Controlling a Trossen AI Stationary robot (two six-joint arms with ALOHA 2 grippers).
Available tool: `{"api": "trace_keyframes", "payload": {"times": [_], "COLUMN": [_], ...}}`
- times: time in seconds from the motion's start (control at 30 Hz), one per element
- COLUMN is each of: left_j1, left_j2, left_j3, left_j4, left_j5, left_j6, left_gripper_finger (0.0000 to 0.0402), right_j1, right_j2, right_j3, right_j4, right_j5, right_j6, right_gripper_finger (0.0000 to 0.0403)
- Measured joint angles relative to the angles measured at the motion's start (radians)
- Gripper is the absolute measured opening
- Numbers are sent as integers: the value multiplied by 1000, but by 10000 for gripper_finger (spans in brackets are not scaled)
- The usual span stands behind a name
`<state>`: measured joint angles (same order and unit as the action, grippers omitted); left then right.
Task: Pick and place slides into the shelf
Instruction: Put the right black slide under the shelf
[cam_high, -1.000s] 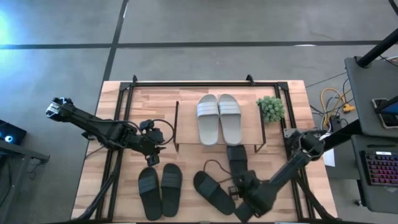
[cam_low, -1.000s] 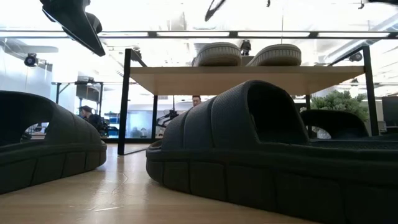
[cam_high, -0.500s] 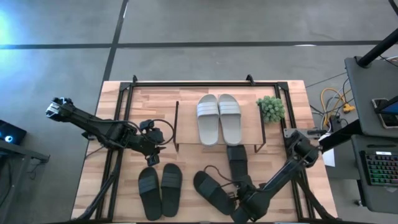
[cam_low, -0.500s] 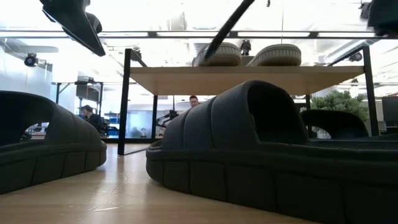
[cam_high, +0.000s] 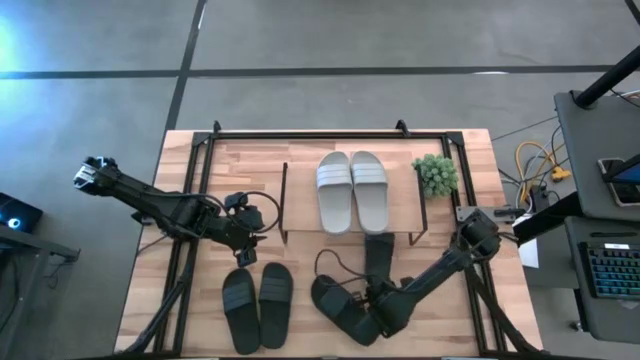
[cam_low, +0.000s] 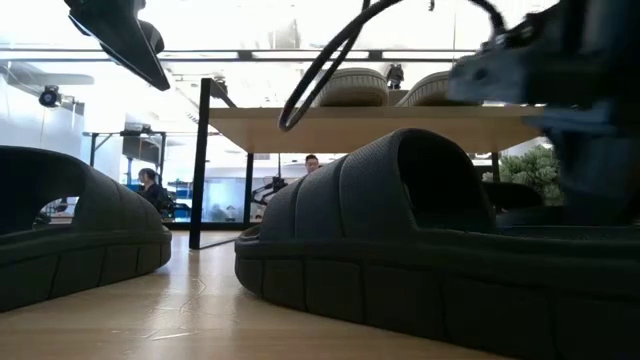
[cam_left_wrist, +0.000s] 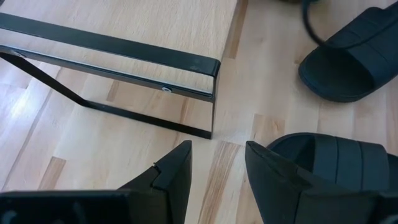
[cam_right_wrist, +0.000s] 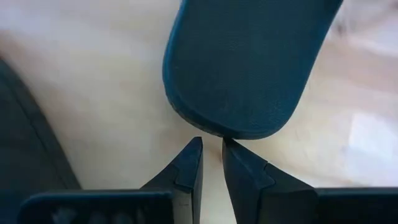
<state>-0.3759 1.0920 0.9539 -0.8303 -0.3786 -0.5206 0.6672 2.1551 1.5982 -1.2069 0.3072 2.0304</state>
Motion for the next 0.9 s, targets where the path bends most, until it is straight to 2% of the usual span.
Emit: {"api": "trace_keyframes", "payload": {"times": [0.37,0.67,0.77,0.9], "left_j1": [-3,-14,-14,-14], "left_j2": [0,0,0,0], "left_j3": [0,0,0,0], "left_j4": [0,0,0,1], "left_j5": [0,0,0,-2], "left_j6": [-25,-27,-27,-24], "left_gripper_finger": [135,135,135,135], "right_j1": [-84,-35,-8,-22], "right_j2": [0,-35,-60,-68], "right_j3": [-77,-37,-21,-23], "right_j4": [3,2,4,35], "right_j5": [18,37,74,87], "right_j6": [-9,20,44,31], "right_gripper_finger": [54,54,54,54]}}
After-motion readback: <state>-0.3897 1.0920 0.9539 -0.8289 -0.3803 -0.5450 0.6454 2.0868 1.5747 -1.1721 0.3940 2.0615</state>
